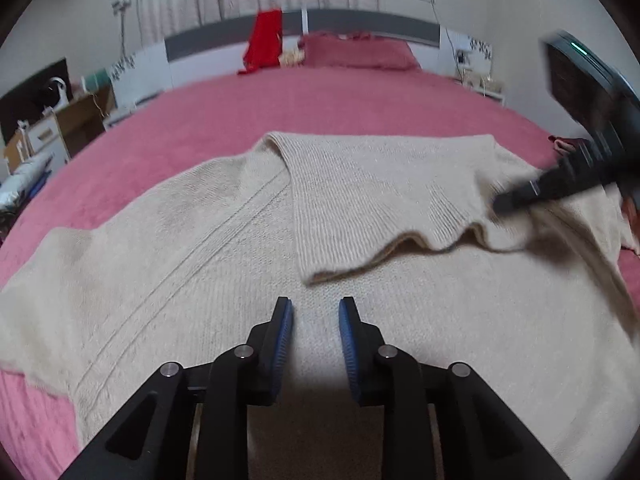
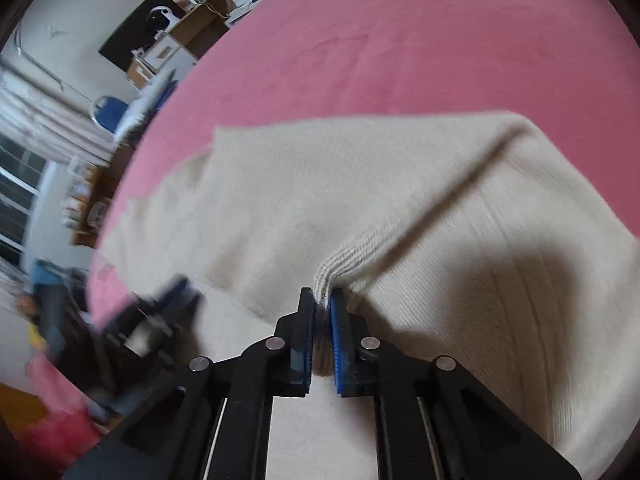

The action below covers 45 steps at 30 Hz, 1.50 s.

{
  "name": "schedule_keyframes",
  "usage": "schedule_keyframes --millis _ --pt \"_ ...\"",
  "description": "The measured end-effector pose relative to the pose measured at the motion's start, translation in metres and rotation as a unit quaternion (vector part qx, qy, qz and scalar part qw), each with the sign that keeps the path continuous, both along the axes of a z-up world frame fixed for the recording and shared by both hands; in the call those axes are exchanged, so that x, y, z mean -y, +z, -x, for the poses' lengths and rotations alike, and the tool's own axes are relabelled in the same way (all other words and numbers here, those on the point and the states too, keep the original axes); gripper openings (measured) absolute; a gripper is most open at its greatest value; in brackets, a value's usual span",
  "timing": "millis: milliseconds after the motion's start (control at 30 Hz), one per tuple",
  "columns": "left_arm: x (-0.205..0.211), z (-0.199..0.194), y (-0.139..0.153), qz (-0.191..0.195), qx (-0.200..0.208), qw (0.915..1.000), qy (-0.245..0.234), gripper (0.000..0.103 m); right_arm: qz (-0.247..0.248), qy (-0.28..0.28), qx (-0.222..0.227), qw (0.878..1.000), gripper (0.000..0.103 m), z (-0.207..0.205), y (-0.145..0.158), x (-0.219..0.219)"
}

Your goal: Fold clothes

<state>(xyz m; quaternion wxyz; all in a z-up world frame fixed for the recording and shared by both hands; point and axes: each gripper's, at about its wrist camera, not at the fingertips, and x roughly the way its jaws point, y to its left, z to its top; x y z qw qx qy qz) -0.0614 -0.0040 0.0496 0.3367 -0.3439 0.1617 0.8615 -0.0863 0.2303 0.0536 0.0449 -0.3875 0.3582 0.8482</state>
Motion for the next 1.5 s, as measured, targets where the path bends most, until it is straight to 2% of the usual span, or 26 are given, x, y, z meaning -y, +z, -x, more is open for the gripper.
schedule_keyframes --millis 167,233,267,300,367,633,800,900,933,967,1033,1067,1100,1133,1167,1233,1300,1367,1433,1467,1500 --pt "-0.004 0.002 -0.006 0.008 -0.014 0.9999 0.004 0.027 0.042 -0.005 -0.016 0.999 0.008 0.045 0.006 -0.028" --pt "-0.001 0.008 -0.008 -0.006 0.001 1.0000 0.003 0.027 0.031 0.018 -0.009 0.999 0.011 0.050 -0.001 -0.012" --pt "0.003 0.010 -0.007 -0.016 0.011 0.9998 0.002 0.027 0.026 0.030 -0.005 0.999 0.018 0.052 -0.004 -0.004" --pt "0.006 0.012 -0.007 -0.027 0.021 0.9994 0.001 0.027 0.020 0.042 -0.001 0.999 0.038 0.055 -0.007 0.004" --pt "0.008 0.023 -0.009 -0.041 0.036 0.9985 0.000 0.027 0.009 0.066 0.006 0.998 0.063 0.060 -0.014 0.020" --pt "0.006 0.013 -0.003 -0.022 0.015 0.9996 0.006 0.027 -0.036 0.160 0.036 0.986 0.063 0.080 -0.040 0.084" --pt "0.011 0.012 -0.004 -0.037 0.027 0.9990 0.004 0.027 -0.067 0.215 0.054 0.973 0.063 0.095 -0.057 0.123" --pt "0.015 0.016 -0.005 -0.046 0.033 0.9984 0.003 0.027 -0.149 0.153 0.039 0.976 0.058 0.136 -0.050 0.114" --pt "0.016 0.017 -0.005 -0.048 0.035 0.9982 0.003 0.027 -0.170 0.101 0.027 0.980 0.056 0.146 -0.041 0.100" --pt "0.018 0.019 -0.006 -0.050 0.036 0.9981 0.003 0.027 -0.162 0.066 0.007 0.985 0.056 0.147 -0.030 0.088" --pt "0.020 0.021 -0.006 -0.053 0.037 0.9979 0.003 0.027 -0.133 0.044 -0.050 0.989 0.057 0.135 -0.008 0.068" --pt "0.021 0.021 -0.005 -0.055 0.039 0.9977 0.003 0.027 -0.116 0.038 -0.084 0.989 0.066 0.126 0.005 0.057" --pt "0.021 0.021 -0.005 -0.057 0.039 0.9976 0.003 0.027 -0.105 0.031 -0.113 0.988 0.079 0.117 0.018 0.046" --pt "0.022 0.021 -0.005 -0.058 0.040 0.9975 0.003 0.027 -0.132 0.015 -0.103 0.986 0.082 0.110 0.024 0.039" --pt "0.022 0.021 -0.005 -0.058 0.040 0.9975 0.003 0.027 -0.170 -0.004 -0.066 0.983 0.083 0.106 0.026 0.028" --pt "0.023 0.022 -0.005 -0.059 0.040 0.9974 0.004 0.027 -0.197 -0.011 0.020 0.980 0.083 0.108 0.014 0.006" --pt "0.024 0.023 -0.006 -0.062 0.041 0.9972 0.004 0.027 -0.196 -0.002 0.091 0.976 0.083 0.113 -0.012 -0.008" --pt "0.025 0.024 -0.007 -0.065 0.044 0.9969 0.004 0.027 -0.187 0.020 0.137 0.972 0.082 0.121 -0.038 -0.007" --pt "0.025 0.027 -0.009 -0.069 0.047 0.9965 0.004 0.027 -0.174 0.052 0.134 0.974 0.081 0.129 -0.053 0.005" --pt "0.026 0.027 -0.010 -0.071 0.047 0.9964 0.004 0.027 -0.190 0.068 0.126 0.971 0.081 0.134 -0.055 0.016" --pt "0.027 0.027 -0.010 -0.072 0.049 0.9962 0.004 0.027 -0.209 0.085 0.120 0.967 0.076 0.139 -0.058 0.028"
